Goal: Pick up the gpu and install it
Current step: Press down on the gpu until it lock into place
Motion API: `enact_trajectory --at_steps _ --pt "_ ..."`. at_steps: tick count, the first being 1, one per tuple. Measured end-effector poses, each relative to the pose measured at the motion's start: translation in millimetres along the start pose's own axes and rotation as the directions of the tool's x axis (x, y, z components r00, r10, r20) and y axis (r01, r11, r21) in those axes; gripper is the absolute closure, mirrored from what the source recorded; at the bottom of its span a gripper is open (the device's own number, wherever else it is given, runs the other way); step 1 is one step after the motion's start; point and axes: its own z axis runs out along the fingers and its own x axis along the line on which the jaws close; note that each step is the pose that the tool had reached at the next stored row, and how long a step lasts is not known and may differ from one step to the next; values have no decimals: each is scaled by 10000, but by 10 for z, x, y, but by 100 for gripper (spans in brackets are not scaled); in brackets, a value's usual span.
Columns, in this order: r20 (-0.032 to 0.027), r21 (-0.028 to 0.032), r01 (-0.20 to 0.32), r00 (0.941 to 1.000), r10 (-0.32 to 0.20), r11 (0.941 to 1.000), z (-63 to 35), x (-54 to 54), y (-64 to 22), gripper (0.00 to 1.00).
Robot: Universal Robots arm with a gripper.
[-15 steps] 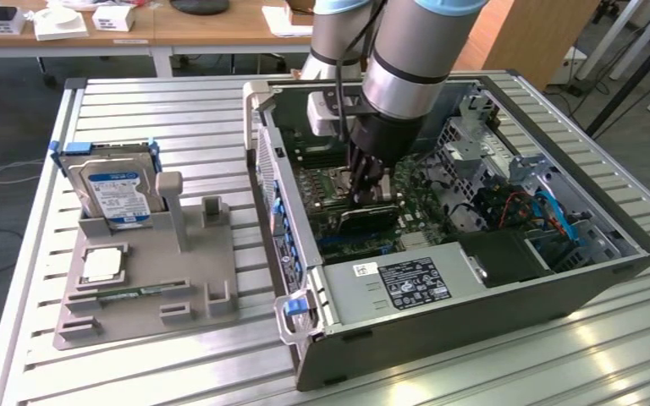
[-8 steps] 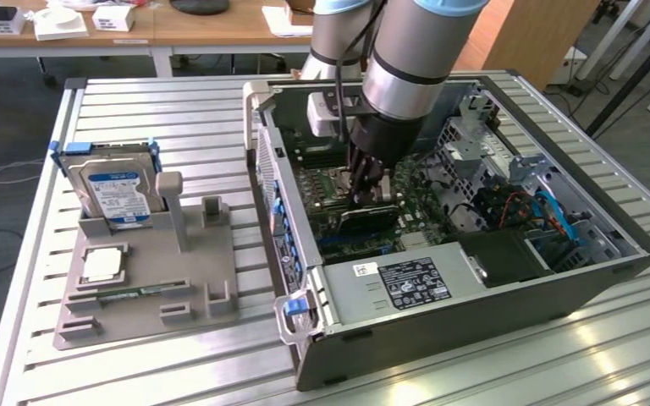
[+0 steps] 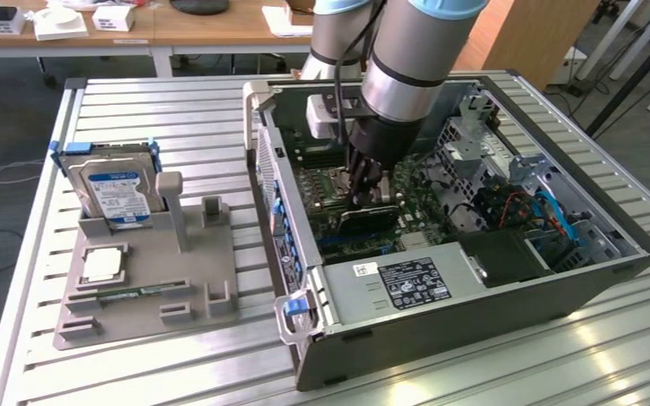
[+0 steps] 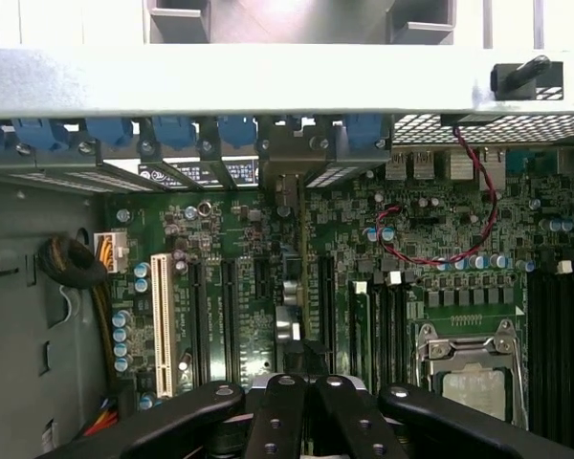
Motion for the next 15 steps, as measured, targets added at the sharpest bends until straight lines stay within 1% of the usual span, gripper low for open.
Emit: enact_trajectory --at_steps 15 --pt "0 4 2 10000 -2 10000 61 -6 -2 89"
